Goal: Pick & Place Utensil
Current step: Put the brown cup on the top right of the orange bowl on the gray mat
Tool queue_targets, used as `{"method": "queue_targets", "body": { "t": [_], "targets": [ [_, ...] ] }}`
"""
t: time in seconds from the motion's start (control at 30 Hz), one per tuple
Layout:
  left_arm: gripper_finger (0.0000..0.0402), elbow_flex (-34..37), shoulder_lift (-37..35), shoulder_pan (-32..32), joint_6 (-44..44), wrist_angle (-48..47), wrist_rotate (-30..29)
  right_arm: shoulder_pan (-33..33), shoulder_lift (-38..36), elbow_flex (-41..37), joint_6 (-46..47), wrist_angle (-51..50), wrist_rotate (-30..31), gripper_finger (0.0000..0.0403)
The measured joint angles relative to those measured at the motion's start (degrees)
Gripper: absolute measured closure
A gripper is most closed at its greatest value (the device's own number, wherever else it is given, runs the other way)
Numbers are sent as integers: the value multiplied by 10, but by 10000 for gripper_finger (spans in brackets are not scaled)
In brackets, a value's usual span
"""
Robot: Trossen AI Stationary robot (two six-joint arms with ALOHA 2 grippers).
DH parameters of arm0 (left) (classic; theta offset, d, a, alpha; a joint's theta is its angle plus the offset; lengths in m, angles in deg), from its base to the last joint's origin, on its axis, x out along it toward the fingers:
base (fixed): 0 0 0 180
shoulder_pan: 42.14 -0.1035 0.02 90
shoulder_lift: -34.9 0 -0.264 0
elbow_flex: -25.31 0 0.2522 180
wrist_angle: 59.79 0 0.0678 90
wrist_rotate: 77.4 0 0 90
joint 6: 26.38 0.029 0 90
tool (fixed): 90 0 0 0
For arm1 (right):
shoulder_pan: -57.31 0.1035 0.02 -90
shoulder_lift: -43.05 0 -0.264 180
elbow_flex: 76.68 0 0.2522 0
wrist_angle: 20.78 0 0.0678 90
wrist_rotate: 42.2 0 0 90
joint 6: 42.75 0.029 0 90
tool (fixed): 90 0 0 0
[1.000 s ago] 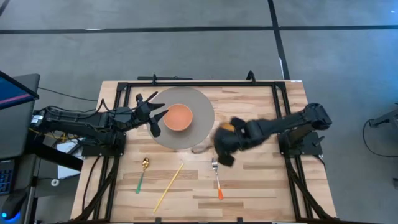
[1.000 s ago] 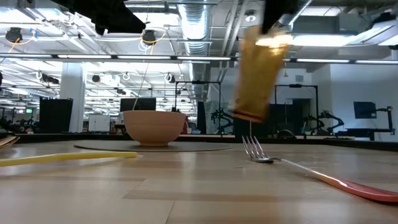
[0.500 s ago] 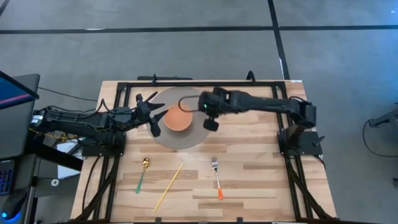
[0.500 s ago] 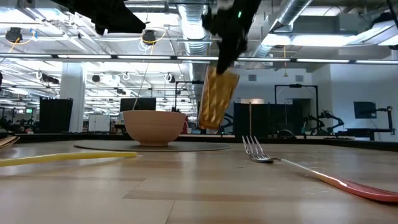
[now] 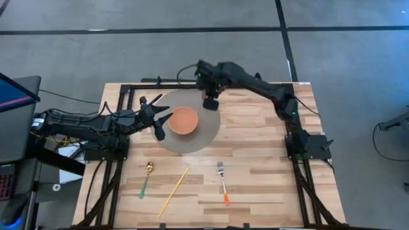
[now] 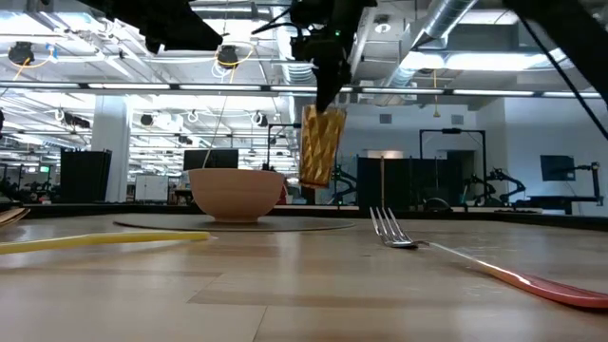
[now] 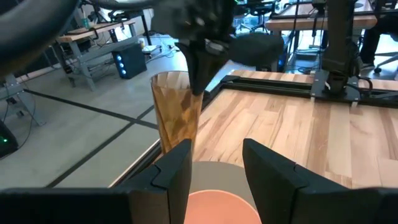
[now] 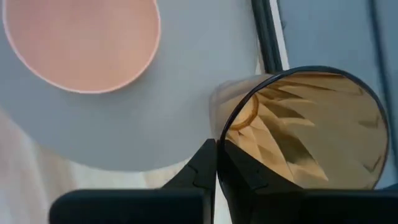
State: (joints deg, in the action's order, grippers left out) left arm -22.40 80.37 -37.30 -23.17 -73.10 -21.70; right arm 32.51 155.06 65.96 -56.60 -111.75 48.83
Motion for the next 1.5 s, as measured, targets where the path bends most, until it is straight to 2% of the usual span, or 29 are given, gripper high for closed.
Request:
{"method": "queue_targets", "body": {
  "t": [0.07,0.23,1.13,1.5],
  "targets": [
    [256,0,0,0,0,0,0,-17,34,60,10,-45,-31,391],
    [256,0,0,0,0,-5,0,-42,49,19,0,-38,-87,391],
    [256,0,0,0,-2,-19,0,-18,64,12,-17,-3,-86,389],
    [256,0,0,0,-5,-19,0,-11,64,12,-17,3,-85,334]
  ]
}}
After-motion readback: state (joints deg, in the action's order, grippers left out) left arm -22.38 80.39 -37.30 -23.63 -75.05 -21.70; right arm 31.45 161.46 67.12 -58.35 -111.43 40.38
